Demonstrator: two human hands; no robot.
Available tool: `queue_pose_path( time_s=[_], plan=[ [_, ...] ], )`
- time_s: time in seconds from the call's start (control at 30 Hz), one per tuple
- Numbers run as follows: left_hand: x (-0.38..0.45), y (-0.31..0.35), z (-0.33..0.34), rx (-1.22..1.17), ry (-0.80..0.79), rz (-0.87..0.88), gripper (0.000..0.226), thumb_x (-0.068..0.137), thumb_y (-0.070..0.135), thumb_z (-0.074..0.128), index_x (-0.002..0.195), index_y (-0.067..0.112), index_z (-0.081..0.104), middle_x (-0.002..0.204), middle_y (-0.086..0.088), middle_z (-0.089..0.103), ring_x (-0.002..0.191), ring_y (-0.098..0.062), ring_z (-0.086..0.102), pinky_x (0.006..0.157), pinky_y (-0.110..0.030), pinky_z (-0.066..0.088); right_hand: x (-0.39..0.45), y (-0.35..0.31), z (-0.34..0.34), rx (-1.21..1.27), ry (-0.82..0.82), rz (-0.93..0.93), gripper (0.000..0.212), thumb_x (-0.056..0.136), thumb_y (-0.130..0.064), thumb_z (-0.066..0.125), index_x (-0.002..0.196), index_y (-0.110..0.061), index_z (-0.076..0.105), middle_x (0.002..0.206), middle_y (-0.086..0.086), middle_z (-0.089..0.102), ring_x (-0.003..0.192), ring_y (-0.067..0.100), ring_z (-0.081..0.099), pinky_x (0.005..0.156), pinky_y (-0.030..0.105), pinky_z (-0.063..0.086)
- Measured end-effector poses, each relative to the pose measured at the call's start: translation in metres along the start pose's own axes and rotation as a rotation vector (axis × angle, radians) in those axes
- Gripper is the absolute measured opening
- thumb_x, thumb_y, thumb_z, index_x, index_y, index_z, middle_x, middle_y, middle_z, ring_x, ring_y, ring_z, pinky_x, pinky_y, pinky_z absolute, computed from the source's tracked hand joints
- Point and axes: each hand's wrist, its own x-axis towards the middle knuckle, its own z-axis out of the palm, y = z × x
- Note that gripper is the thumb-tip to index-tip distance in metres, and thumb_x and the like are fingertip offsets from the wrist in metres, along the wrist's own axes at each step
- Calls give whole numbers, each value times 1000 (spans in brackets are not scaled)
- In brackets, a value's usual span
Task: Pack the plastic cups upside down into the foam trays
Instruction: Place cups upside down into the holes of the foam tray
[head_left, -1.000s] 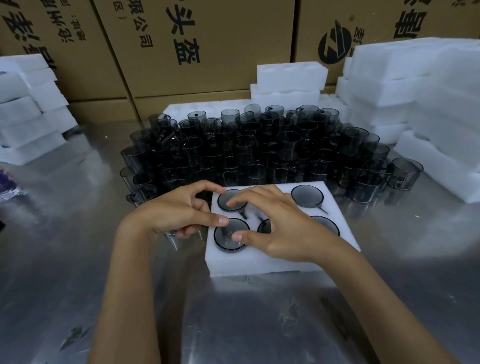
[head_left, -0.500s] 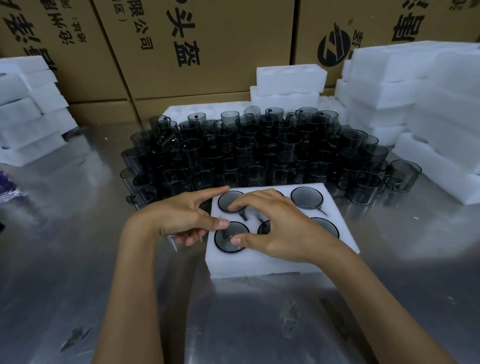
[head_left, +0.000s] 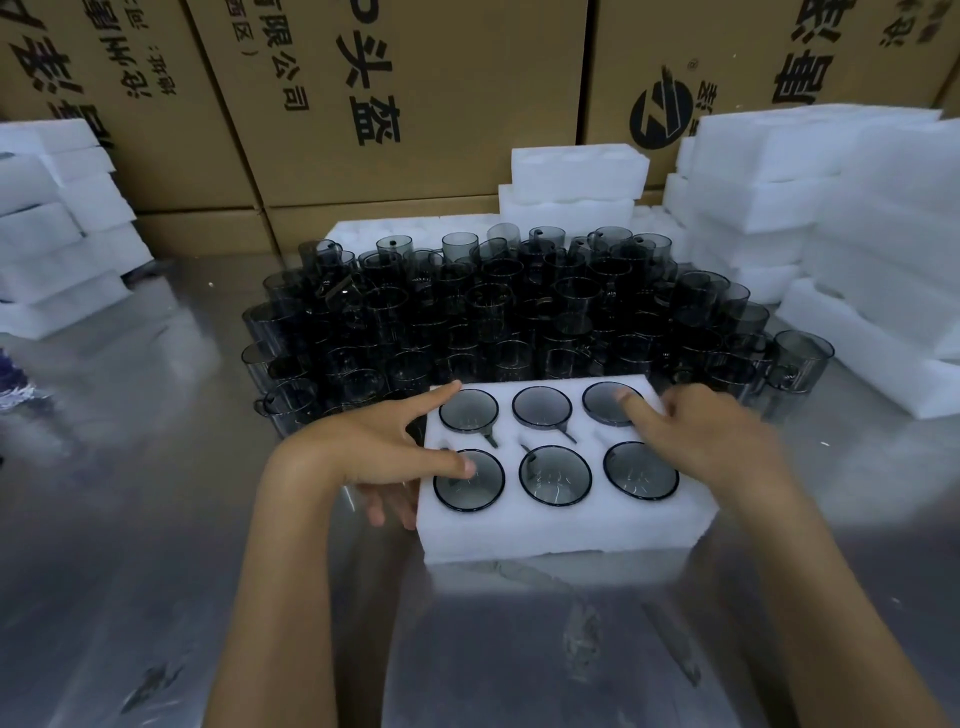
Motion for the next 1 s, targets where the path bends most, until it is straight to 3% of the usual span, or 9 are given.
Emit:
queue_pose_path(
  time_s=[0.17, 0.27, 0.37, 0.43, 0.57, 0.63, 0.73, 0.83, 1.0],
  plan=[
    [-4, 5, 2, 66, 76, 144, 94, 86, 14, 67, 155, 43, 11, 74, -7, 76, 48, -18, 65, 44, -22, 48, -1, 7, -10, 318, -211, -9, 51, 95, -72, 31, 97, -30, 60, 89, -18, 57, 77, -2, 49, 61, 24, 32],
    [-8, 6, -3, -86, 200, 293, 85, 83, 8, 69, 151, 40, 28, 70, -10, 73, 42, -18, 61, 39, -23, 45, -1, 14, -23, 700, -303, 43, 51, 90, -70, 46, 99, -25, 67, 98, 9, 71, 84, 24, 69, 77, 35, 49],
    [-6, 10, -4, -261, 397, 427, 71, 82, 15, 75, 142, 40, 46, 64, -8, 62, 46, -17, 57, 38, -25, 43, -13, 21, -31, 1125, -370, 55, 56, 69, -60, 68, 108, -21, 73, 107, 18, 74, 85, 27, 72, 71, 37, 56],
    [-3, 14, -1, -388, 502, 491, 57, 83, 24, 78, 132, 40, 56, 65, -8, 57, 55, -16, 59, 42, -25, 47, -16, 21, -29, 1305, -314, 82, 58, 73, -51, 72, 119, -16, 69, 110, 14, 74, 85, 24, 71, 71, 37, 56],
    [1, 22, 1, -699, 644, 528, 30, 90, 44, 67, 119, 33, 67, 81, -2, 71, 70, -9, 68, 55, -23, 54, -15, 6, -25, 1539, -115, 147, 47, 89, -38, 64, 129, -12, 64, 106, 9, 74, 84, 21, 69, 70, 35, 57],
    [4, 23, -1, -946, 658, 501, 43, 92, 53, 60, 125, 26, 61, 89, 1, 74, 80, -13, 72, 67, -32, 58, -13, -7, -24, 1600, -20, 173, 52, 86, -38, 64, 131, -13, 62, 108, 9, 72, 88, 21, 66, 68, 33, 54],
    [7, 28, 5, -1300, 408, 487, 70, 88, 66, 58, 137, 18, 46, 116, -16, 69, 102, -31, 72, 84, -47, 59, -11, -35, -18, 1621, 65, 123, 54, 92, -36, 62, 134, -4, 53, 101, 9, 68, 81, 22, 66, 58, 31, 53],
    [9, 46, 24, -1209, 200, 536, 66, 85, 63, 64, 135, 21, 51, 125, -15, 68, 110, -36, 69, 89, -52, 57, -18, -75, -4, 1712, 66, 74, 44, 96, -32, 64, 125, -7, 43, 104, 7, 71, 90, 25, 74, 66, 34, 61],
    [24, 60, 28, -1279, 640, 553, 61, 83, 19, 75, 137, 26, 48, 118, 5, 72, 104, -16, 72, 80, -43, 61, -25, -135, 14, 1662, 44, -102, 43, 96, -32, 66, 124, -18, 37, 118, 12, 65, 101, 20, 72, 79, 40, 63]
  ],
)
